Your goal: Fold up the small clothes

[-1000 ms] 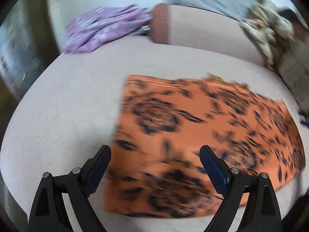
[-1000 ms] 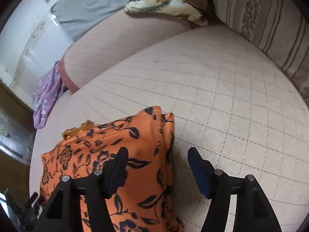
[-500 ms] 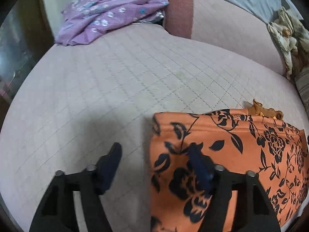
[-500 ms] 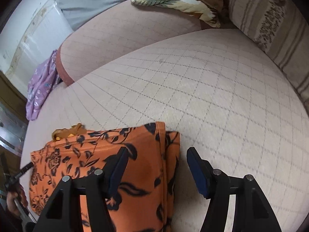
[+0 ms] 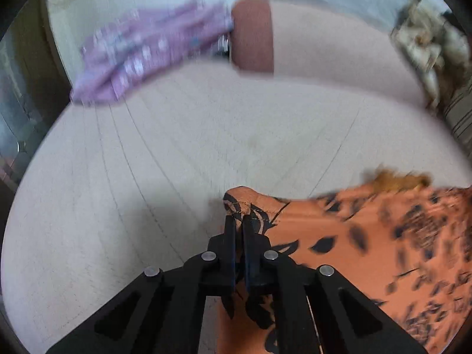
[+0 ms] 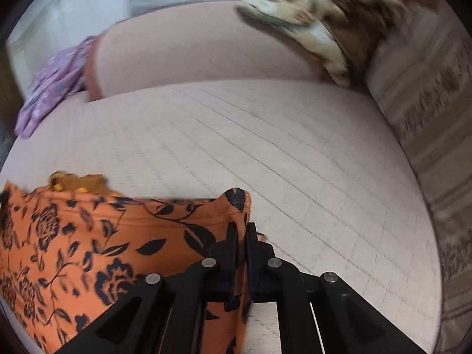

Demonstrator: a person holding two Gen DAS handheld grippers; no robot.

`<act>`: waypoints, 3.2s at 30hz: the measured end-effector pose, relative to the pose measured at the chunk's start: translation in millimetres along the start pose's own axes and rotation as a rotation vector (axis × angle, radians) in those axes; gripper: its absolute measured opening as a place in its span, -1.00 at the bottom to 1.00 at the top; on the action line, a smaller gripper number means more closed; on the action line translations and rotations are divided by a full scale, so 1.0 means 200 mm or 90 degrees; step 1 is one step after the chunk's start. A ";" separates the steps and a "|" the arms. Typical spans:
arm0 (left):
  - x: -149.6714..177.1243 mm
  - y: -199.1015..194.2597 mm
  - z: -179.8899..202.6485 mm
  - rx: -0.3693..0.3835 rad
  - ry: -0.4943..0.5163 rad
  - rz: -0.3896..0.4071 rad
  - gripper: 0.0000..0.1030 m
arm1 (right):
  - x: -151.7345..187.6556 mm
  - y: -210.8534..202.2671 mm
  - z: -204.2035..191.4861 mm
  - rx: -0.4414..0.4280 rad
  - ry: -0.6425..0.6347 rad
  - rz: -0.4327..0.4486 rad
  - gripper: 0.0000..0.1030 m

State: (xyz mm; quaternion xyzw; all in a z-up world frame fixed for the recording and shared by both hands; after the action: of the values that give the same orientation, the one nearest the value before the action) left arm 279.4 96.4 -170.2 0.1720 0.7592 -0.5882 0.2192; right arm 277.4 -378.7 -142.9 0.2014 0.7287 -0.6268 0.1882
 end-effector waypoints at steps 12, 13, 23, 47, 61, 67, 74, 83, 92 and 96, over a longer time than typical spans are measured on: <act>0.08 -0.42 -0.14 -0.006 -0.031 0.096 0.03 | 0.09 -0.25 0.09 -0.070 0.110 0.063 0.17; 0.12 -0.48 -0.14 0.010 -0.031 0.105 0.04 | 0.12 -0.32 0.07 -0.106 0.124 0.082 0.27; 0.61 -0.46 0.16 0.017 0.074 -0.022 0.33 | 0.58 -0.23 0.09 -0.271 0.274 -0.010 0.32; 0.82 -0.62 0.05 0.038 0.027 0.067 0.49 | 0.88 -0.42 -0.07 -0.227 0.234 0.036 0.64; 0.80 -0.73 -0.07 0.057 -0.053 0.129 0.52 | 0.90 -0.40 -0.09 -0.223 0.213 0.041 0.66; 0.82 -0.56 -0.12 0.047 -0.103 0.023 0.53 | 0.88 -0.39 -0.10 -0.218 0.203 0.040 0.71; 0.84 -0.51 -0.14 0.002 -0.102 0.001 0.55 | 0.88 -0.38 -0.10 -0.222 0.203 0.042 0.74; 0.84 -0.50 -0.16 -0.009 -0.116 0.016 0.56 | 0.88 -0.38 -0.11 -0.221 0.196 0.042 0.76; 0.84 -0.58 -0.16 -0.038 -0.096 0.047 0.56 | 0.90 -0.40 -0.08 -0.250 0.223 0.059 0.76; 0.84 -0.58 -0.19 -0.044 -0.114 0.044 0.56 | 0.90 -0.41 -0.08 -0.253 0.227 0.069 0.76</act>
State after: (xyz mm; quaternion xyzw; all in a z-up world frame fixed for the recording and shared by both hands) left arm 71.6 104.2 -157.3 0.1372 0.7497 -0.5671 0.3124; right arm 80.1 -364.2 -166.2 0.3065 0.8474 -0.4150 0.1257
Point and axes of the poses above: each gripper's, at about its wrist camera, not at the fingertips, and y roughly the way its jaws point, z to its right, x to its underside, the point moved 1 cm from there along y, roughly the way its jaws point, and after that the axes turned 10 degrees about -x, right-handed, at the moved point
